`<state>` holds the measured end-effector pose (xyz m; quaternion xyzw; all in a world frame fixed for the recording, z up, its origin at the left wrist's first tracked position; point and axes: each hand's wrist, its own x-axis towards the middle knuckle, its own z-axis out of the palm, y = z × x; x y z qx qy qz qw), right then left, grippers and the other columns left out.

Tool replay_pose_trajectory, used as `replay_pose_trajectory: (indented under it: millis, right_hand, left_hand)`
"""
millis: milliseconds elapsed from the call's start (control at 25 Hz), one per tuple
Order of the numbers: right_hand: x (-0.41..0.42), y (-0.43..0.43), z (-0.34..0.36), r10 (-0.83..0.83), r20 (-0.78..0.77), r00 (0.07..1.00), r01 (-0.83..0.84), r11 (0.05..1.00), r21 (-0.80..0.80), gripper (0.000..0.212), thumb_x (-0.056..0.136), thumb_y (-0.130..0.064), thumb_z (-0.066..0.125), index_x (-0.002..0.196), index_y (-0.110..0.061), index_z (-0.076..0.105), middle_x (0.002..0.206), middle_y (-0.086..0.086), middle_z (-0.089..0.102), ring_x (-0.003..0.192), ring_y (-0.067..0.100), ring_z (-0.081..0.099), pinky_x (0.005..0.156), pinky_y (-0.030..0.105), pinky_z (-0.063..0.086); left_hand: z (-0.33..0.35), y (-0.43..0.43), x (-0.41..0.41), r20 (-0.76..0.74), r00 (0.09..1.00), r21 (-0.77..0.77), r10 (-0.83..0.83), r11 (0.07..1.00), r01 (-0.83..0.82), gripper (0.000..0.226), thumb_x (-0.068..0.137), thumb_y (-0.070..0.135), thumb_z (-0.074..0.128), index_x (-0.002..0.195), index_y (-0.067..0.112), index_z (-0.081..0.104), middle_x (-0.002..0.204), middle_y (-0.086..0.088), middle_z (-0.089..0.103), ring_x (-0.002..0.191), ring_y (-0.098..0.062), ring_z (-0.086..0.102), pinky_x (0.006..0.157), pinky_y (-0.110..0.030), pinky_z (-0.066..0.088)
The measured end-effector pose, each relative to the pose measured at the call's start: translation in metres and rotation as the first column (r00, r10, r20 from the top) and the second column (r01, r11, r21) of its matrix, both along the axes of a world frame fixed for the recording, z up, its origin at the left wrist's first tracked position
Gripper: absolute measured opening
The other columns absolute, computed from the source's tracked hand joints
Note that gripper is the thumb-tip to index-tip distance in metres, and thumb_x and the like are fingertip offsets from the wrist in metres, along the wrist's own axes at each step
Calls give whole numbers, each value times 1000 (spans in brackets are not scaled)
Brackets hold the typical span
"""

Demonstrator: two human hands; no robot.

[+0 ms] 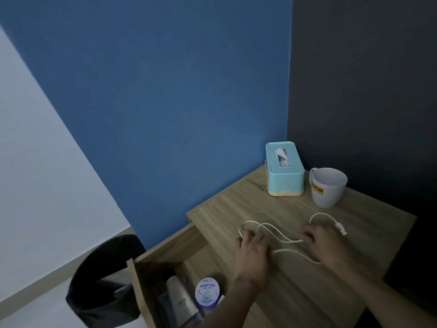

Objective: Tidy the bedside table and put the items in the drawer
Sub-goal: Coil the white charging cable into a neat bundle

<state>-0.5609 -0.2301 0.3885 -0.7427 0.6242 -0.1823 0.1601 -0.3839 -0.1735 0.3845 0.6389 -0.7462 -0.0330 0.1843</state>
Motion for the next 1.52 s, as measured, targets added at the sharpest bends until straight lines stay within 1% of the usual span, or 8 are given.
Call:
replay_pose_trajectory:
  millis: [200, 360, 640, 760, 960, 1080, 1240, 1520]
  right_hand:
    - [24, 20, 105, 156, 561, 813, -261, 959, 112, 18, 85, -32, 57, 82, -18, 68, 72, 1, 71, 70, 14, 66, 70, 27, 52]
    - [24, 35, 197, 196, 582, 789, -148, 981, -129, 25, 90, -9, 51, 72, -3, 68, 42, -1, 55, 39, 2, 48, 45, 11, 40]
    - [4, 78, 304, 175, 658, 732, -34, 975, -221, 19, 93, -10, 48, 85, -15, 65, 70, 3, 60, 63, 18, 53, 67, 34, 46]
    - [28, 122, 339, 392, 319, 863, -293, 902, -317, 22, 86, -28, 59, 108, -32, 58, 103, -22, 56, 94, -8, 52, 80, 17, 38]
    - [58, 177, 387, 535, 291, 793, -383, 810, -444, 19, 88, -6, 56, 89, -21, 67, 58, -5, 56, 45, 3, 49, 46, 11, 41]
    - [52, 196, 419, 506, 311, 804, -266, 775, -574, 24, 88, -5, 55, 77, -24, 65, 61, 1, 58, 48, 3, 47, 44, 9, 36]
    - [58, 239, 446, 674, 231, 702, -529, 710, -464, 11, 87, -14, 58, 88, -12, 69, 57, -3, 61, 52, 6, 52, 49, 15, 41]
    - [51, 271, 460, 664, 370, 650, -385, 707, -593, 16, 89, -7, 55, 78, -14, 66, 52, -4, 59, 42, 5, 46, 46, 18, 38]
  left_hand:
    - [91, -7, -6, -645, 764, 54, 18, 998, 22, 17, 96, 21, 45, 78, 24, 48, 69, 7, 54, 65, -11, 51, 65, -30, 42]
    - [174, -2, -1, -819, 570, 26, -61, 989, 142, 25, 95, 20, 49, 70, 22, 50, 55, 4, 42, 43, -1, 41, 47, -24, 38]
    - [255, 57, 36, -893, 442, 65, -87, 946, 317, 29, 98, 21, 44, 71, 18, 54, 41, 12, 30, 33, 0, 21, 34, -14, 19]
    - [298, 84, 39, -897, 416, -17, -147, 954, 300, 29, 98, 20, 44, 71, 17, 53, 34, 12, 29, 30, 1, 20, 31, -12, 17]
    - [362, 135, 45, -888, 396, -81, -233, 927, 365, 30, 99, 25, 42, 72, 18, 54, 35, 13, 27, 30, 2, 19, 31, -12, 15]
    - [383, 170, 59, -893, 356, -95, -275, 889, 447, 32, 101, 25, 34, 79, 16, 56, 39, 15, 27, 32, 1, 18, 33, -10, 13]
    - [417, 214, 54, -851, 396, -173, -346, 895, 411, 32, 100, 25, 35, 78, 15, 55, 38, 12, 26, 32, -2, 17, 34, -10, 14]
    - [423, 258, 57, -884, 268, -147, -382, 774, 616, 32, 91, 39, 43, 73, 18, 60, 42, 11, 24, 35, -3, 16, 34, -11, 17]
